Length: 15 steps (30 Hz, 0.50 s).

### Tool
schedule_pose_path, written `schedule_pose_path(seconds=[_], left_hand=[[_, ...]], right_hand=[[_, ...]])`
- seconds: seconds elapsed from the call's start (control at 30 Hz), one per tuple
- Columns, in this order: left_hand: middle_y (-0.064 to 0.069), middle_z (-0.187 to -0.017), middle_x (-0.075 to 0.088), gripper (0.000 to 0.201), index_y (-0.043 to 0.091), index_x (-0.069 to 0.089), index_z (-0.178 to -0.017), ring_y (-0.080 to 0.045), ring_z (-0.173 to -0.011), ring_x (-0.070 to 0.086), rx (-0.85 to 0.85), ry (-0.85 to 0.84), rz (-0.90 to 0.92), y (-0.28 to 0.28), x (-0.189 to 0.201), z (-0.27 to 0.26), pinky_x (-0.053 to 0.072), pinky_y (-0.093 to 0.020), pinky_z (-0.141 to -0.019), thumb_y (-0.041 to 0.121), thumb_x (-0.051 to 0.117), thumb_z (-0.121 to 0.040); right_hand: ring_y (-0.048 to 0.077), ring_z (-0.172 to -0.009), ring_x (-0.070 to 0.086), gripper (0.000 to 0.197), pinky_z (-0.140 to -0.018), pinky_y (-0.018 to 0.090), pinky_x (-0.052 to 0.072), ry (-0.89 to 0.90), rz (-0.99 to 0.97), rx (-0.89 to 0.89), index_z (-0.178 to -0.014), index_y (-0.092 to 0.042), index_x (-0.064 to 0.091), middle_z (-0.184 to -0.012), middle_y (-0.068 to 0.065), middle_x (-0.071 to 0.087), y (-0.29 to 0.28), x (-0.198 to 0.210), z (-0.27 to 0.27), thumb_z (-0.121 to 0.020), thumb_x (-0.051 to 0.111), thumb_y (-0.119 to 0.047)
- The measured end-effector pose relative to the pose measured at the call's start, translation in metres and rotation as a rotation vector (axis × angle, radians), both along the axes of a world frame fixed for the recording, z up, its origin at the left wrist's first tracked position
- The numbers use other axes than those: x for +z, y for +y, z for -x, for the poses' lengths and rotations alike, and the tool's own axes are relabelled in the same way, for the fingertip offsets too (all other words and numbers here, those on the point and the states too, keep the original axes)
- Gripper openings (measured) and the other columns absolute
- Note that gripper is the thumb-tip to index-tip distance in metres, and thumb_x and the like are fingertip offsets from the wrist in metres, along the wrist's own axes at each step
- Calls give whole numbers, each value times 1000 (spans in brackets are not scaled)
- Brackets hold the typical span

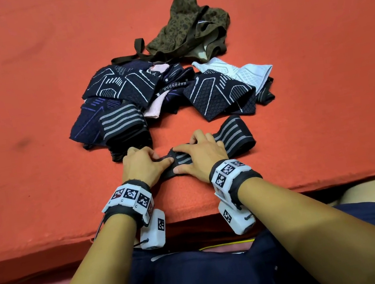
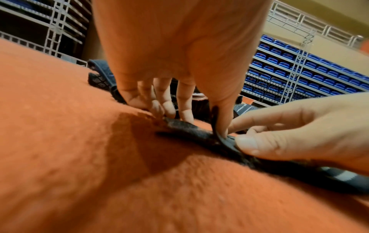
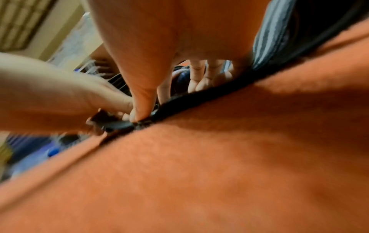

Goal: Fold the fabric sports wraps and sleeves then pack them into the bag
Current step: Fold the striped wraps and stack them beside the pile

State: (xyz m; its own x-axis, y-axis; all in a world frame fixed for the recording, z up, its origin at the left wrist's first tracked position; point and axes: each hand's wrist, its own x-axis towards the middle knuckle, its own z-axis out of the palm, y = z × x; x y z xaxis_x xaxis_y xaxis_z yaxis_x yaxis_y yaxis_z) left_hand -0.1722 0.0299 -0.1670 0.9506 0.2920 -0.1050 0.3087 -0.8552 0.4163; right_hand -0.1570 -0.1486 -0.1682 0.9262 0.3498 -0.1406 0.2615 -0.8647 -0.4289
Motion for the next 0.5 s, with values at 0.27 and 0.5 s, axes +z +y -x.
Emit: schedule_pose_path(seconds=[0.27,0.5], left_hand=[[2,-71,59,26,17,57,-73,-22,-77,58,-58,96,199,2,12,-4,40,-30,-66,34,69,-90],[-3,-58,62,22,9,58,-77,-11,-48,57,-24,17,719,-27,17,-9,45,-20,-47,19,65,-95]], right_hand=[[16,-114,37,38,-100,34,28,92,-178,-45,-117,-54,65,-111,-12,37,-5,-2,-7,-80,74,-50],[16,-116,40,33,-100,35,30,98,-215,-61,-111,-45,68,-109,-9,39,-9,-6,-8,-80,76,-40]])
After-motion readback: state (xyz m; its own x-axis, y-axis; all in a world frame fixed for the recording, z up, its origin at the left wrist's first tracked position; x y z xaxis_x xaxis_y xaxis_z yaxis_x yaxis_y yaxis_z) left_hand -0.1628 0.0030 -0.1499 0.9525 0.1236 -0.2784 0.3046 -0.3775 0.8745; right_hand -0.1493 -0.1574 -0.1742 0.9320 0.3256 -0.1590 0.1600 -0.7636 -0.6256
